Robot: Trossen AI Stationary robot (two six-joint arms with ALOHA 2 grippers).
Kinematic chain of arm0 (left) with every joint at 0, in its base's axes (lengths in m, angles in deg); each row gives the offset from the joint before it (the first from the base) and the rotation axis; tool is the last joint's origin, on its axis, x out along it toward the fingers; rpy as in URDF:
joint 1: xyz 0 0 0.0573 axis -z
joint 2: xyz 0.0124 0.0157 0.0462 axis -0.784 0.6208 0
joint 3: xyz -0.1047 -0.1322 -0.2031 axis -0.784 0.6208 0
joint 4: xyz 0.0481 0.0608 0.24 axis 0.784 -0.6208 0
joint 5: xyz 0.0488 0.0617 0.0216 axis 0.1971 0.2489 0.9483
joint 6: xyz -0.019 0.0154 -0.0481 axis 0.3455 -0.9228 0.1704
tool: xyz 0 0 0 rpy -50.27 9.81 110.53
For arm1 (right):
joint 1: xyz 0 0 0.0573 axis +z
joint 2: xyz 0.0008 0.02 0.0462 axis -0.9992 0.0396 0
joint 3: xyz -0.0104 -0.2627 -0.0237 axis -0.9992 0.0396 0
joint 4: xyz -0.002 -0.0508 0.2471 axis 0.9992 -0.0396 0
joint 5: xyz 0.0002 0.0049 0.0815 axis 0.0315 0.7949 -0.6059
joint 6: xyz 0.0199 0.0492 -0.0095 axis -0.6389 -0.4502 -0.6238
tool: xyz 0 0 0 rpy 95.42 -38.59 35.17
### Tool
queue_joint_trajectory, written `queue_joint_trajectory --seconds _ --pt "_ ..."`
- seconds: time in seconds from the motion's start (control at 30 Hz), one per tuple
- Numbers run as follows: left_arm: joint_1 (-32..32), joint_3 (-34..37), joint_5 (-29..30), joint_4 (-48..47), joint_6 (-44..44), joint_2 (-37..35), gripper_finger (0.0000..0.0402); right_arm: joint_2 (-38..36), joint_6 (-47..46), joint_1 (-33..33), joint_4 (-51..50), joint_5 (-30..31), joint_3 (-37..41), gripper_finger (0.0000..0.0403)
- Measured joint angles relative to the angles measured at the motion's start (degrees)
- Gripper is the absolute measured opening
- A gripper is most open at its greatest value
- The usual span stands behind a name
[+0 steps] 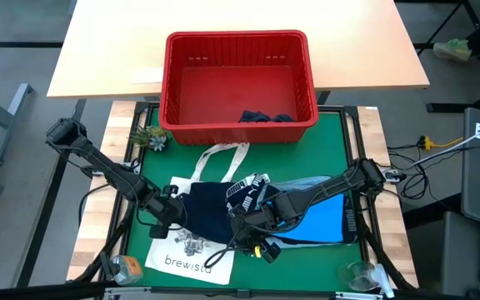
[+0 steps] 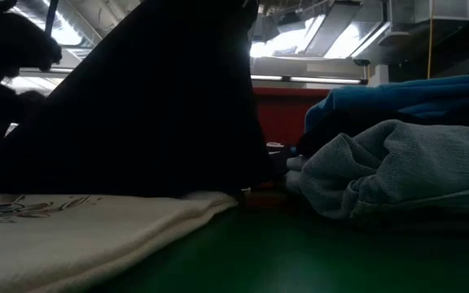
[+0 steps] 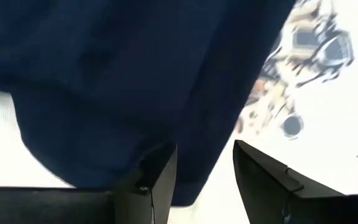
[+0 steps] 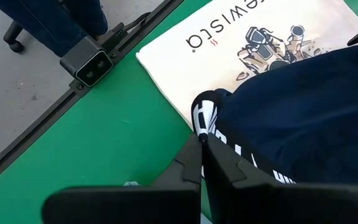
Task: Fold Laundry from Bin
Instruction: Fold the dark blue boxer
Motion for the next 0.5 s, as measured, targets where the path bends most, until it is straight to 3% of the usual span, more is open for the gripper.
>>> queue_joint_trajectory --seconds 0.5 --pt "0.0 6.6 -1.4 3.6 0.2 0.0 0.0143 0.0 0.0 0.0 0.0 1.0 0.0 0.0001"
